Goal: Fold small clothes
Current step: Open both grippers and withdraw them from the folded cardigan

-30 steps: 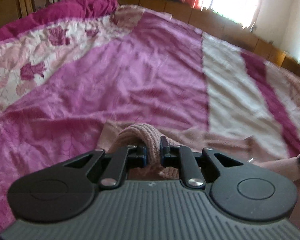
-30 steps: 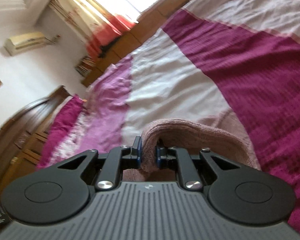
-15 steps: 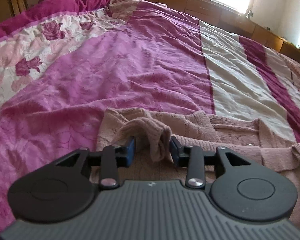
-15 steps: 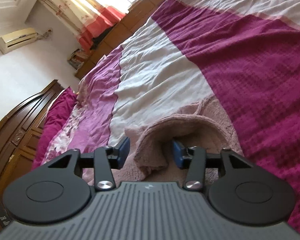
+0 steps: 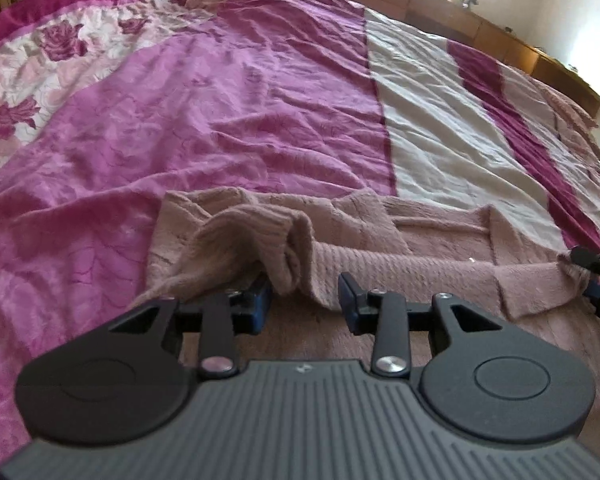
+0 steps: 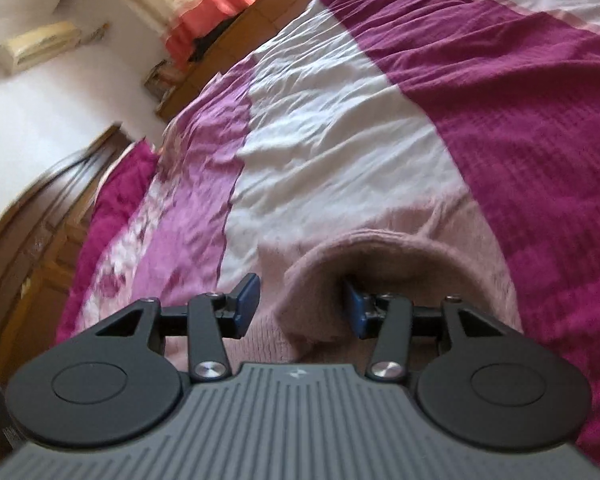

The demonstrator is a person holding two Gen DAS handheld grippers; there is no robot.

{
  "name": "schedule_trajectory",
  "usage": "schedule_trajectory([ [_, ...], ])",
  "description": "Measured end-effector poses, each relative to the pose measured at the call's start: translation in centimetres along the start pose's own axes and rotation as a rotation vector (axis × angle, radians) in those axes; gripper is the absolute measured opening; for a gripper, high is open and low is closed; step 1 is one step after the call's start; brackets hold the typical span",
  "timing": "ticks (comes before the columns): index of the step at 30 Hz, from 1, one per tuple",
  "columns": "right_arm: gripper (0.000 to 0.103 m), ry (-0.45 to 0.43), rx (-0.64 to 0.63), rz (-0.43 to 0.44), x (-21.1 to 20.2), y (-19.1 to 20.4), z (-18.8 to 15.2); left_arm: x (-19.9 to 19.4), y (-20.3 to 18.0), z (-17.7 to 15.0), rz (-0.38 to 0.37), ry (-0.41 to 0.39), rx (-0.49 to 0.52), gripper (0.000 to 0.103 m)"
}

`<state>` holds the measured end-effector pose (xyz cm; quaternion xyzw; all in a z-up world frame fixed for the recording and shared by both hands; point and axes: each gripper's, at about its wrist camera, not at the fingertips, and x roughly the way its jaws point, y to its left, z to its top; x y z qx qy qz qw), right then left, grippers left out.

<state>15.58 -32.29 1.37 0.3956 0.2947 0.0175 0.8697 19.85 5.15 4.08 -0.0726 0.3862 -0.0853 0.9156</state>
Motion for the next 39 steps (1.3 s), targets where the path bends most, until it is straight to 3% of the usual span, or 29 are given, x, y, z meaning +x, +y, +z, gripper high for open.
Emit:
schedule_trajectory([
  [7, 0.066, -0.129, 0.145, -0.059, 0.2, -1.5, 2.3, 0.6, 1.2, 1.8, 0.047, -0.042, -0.077, 0.038],
  [12, 0.068, -0.112, 0.073, -0.061, -1.1, -1.4, 1.5, -0.9, 1.4, 2.2, 0.078, -0.081, -0.009, 0.039],
  [21, 0.069, -0.093, -0.051, -0.064, -5.4, -0.3, -3.8, -3.6, 1.7, 2.6, 0.086, -0.138, 0.004, 0.039],
  [28, 0.072, -0.099, -0.177, -0.124, -7.7, 0.7, -6.9, -4.1, 1.0, 0.8, 0.047, -0.1, 0.077, 0.039],
  [34, 0.074, -0.092, -0.236, -0.151, -7.6, 0.6, -8.3, -1.8, 0.3, -1.4, -0.047, 0.003, 0.133, 0.039],
  [39, 0.074, -0.091, -0.24, -0.16, -7.2, 0.5, -8.3, 0.4, 1.0, -1.0, 0.012, -0.02, 0.117, 0.038],
])
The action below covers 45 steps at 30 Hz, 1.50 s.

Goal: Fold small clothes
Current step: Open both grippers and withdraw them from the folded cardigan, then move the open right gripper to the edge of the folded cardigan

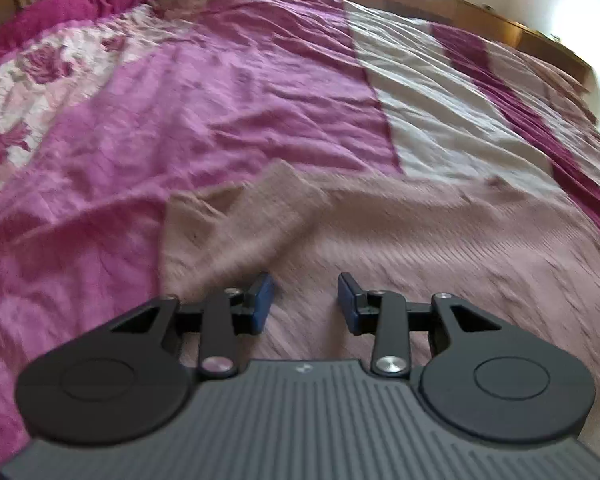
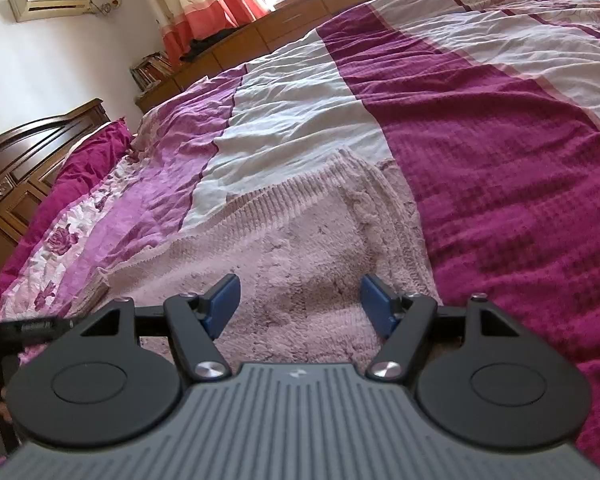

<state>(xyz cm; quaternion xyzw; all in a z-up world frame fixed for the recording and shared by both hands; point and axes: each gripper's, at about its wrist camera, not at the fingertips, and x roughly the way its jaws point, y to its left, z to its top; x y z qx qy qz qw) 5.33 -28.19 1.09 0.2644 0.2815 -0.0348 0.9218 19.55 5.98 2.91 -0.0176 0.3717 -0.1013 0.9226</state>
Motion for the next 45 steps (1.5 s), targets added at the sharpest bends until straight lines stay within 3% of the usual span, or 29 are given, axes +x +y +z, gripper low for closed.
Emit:
schedule_trajectory([
  [6, 0.074, -0.004, -0.021, -0.005, 0.1, 0.0, -0.2, 0.7, 2.4, 1.7, 0.111, -0.066, -0.079, 0.039],
  [18, 0.074, -0.005, 0.025, 0.007, -0.4, -0.3, 0.1, -0.6, 2.8, 1.6, 0.119, -0.013, -0.081, 0.039],
  [19, 0.074, -0.008, 0.039, 0.011, -0.7, -0.4, 0.3, -1.1, 2.7, 1.5, 0.123, -0.006, -0.079, 0.04],
  [21, 0.074, -0.018, 0.065, 0.015, -1.4, -0.6, 0.4, -2.0, 2.6, 1.3, 0.136, 0.002, -0.076, 0.057],
  [23, 0.074, -0.029, 0.076, 0.011, -2.1, -0.9, 0.5, -3.2, 2.4, 1.0, 0.154, 0.002, -0.067, 0.064],
  [29, 0.074, -0.058, 0.084, -0.015, -4.3, -2.0, 0.5, -6.0, 2.2, -0.3, 0.152, 0.037, -0.073, 0.065],
  [34, 0.076, -0.062, 0.132, -0.044, -5.6, -3.6, 0.1, -7.9, 1.8, -1.8, 0.146, 0.05, -0.093, 0.072],
  [39, 0.081, -0.032, 0.175, -0.047, -5.9, -5.1, -0.8, -9.0, 0.8, -3.4, 0.153, 0.081, -0.085, 0.079],
  [45, 0.083, 0.01, 0.197, -0.032, -5.3, -5.9, -1.7, -9.5, 0.2, -5.4, 0.175, 0.114, -0.081, 0.079],
])
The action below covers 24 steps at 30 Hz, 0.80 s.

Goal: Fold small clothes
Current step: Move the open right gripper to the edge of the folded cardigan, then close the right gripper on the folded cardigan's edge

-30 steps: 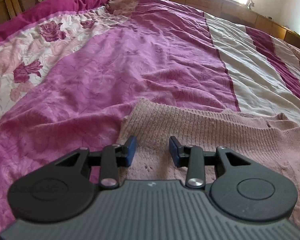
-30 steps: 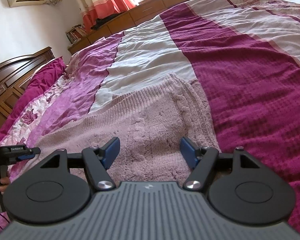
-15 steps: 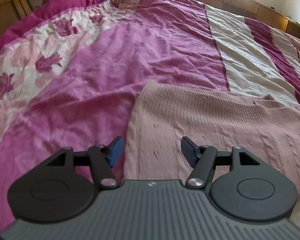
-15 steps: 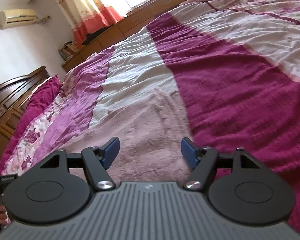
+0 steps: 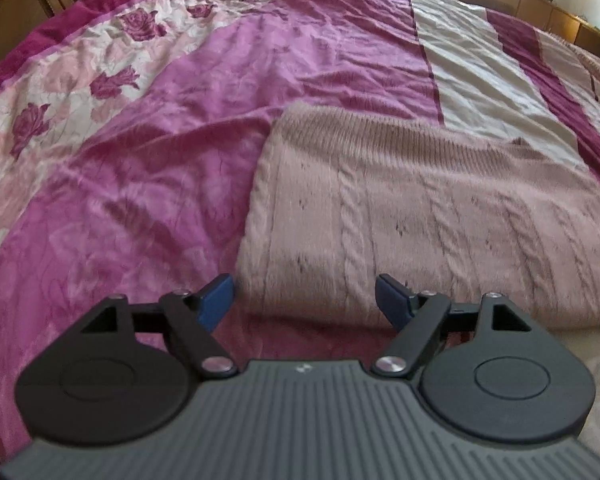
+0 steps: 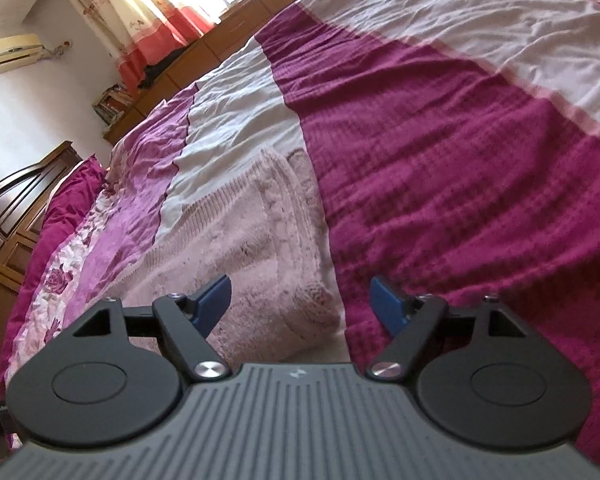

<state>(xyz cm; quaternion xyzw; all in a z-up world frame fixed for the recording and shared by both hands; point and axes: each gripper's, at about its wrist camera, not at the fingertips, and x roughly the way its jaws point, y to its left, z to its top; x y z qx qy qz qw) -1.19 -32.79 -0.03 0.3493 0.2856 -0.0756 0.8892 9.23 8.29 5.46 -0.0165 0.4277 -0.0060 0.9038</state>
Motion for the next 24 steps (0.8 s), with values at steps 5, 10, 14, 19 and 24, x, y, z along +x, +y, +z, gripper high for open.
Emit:
schedule_trajectory([
  [5, 0.085, 0.044, 0.053, 0.067, 0.6, -0.3, 0.2, -0.1, 0.3, -1.0, 0.003, 0.023, -0.023, 0.079],
  [10, 0.085, 0.086, 0.117, 0.148, 1.6, -0.6, 0.5, 0.1, 0.4, -1.7, 0.005, 0.045, -0.038, 0.079],
  [14, 0.086, 0.104, 0.15, 0.185, 2.2, -0.3, 0.7, 0.4, 0.2, -1.8, 0.01, 0.062, -0.035, 0.079],
  [19, 0.086, 0.096, 0.211, 0.216, 2.7, -0.6, 0.8, 0.3, -0.2, -1.8, 0.01, 0.067, -0.028, 0.079],
  [24, 0.083, 0.087, 0.242, 0.222, 3.1, -0.9, 1.0, 0.2, -0.7, -1.8, 0.009, 0.069, -0.011, 0.079],
])
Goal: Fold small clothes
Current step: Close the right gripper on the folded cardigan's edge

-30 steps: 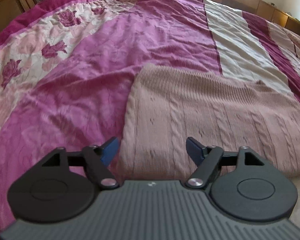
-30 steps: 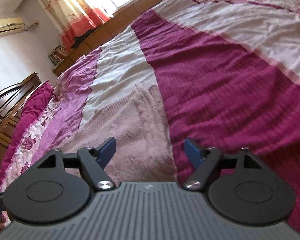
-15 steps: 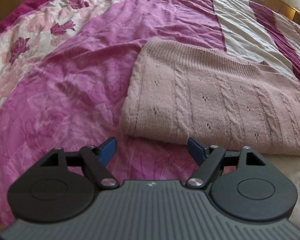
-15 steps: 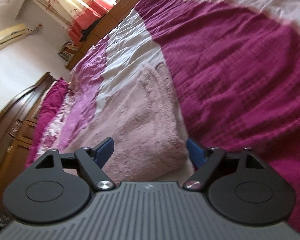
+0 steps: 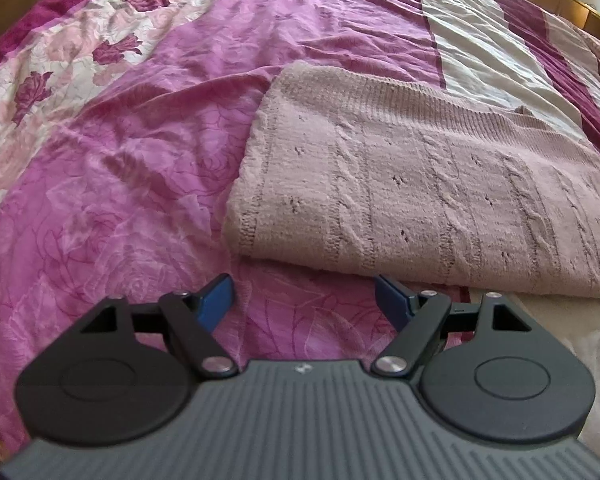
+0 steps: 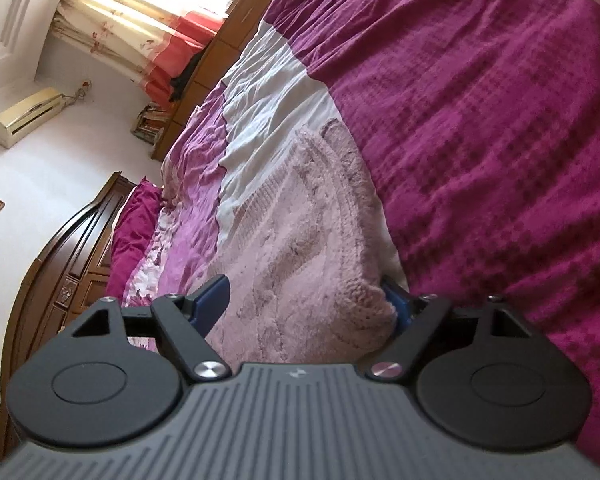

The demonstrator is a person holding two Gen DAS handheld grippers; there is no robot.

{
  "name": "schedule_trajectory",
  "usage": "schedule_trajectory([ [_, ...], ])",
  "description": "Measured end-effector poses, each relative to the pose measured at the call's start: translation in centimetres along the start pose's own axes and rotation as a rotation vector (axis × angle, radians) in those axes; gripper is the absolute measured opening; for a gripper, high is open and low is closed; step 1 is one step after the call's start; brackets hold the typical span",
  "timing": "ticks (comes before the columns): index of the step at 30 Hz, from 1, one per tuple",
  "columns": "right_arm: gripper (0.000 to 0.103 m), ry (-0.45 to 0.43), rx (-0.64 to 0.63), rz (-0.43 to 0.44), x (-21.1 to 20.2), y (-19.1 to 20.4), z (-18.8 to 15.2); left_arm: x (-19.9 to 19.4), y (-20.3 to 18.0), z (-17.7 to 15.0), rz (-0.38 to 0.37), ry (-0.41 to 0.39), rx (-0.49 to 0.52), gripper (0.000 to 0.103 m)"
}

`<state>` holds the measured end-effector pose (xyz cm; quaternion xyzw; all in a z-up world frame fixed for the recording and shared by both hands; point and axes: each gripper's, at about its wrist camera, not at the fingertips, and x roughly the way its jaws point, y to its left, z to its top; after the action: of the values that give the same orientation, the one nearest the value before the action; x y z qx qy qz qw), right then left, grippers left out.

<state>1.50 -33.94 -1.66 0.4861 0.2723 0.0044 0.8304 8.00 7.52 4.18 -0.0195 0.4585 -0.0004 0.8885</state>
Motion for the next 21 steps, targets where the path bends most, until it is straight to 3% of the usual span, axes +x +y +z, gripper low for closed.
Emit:
schedule_trajectory([
  [4, 0.064, 0.008, -0.001, -0.019, 0.5, -0.2, -0.1, 0.2, -0.2, -0.1, 0.007, 0.011, 0.009, 0.079],
  [6, 0.06, 0.015, -0.001, -0.016, 0.6, -0.4, -0.3, 0.1, -0.2, -0.1, 0.008, 0.012, 0.008, 0.079],
  [15, 0.058, 0.054, -0.069, -0.054, 1.5, 0.0, -0.3, 0.2, -0.1, 0.0, 0.008, 0.016, -0.003, 0.079],
  [21, 0.058, 0.068, -0.061, -0.033, 1.6, -0.5, 0.0, 0.2, -0.1, 0.0, 0.011, 0.018, -0.004, 0.079],
])
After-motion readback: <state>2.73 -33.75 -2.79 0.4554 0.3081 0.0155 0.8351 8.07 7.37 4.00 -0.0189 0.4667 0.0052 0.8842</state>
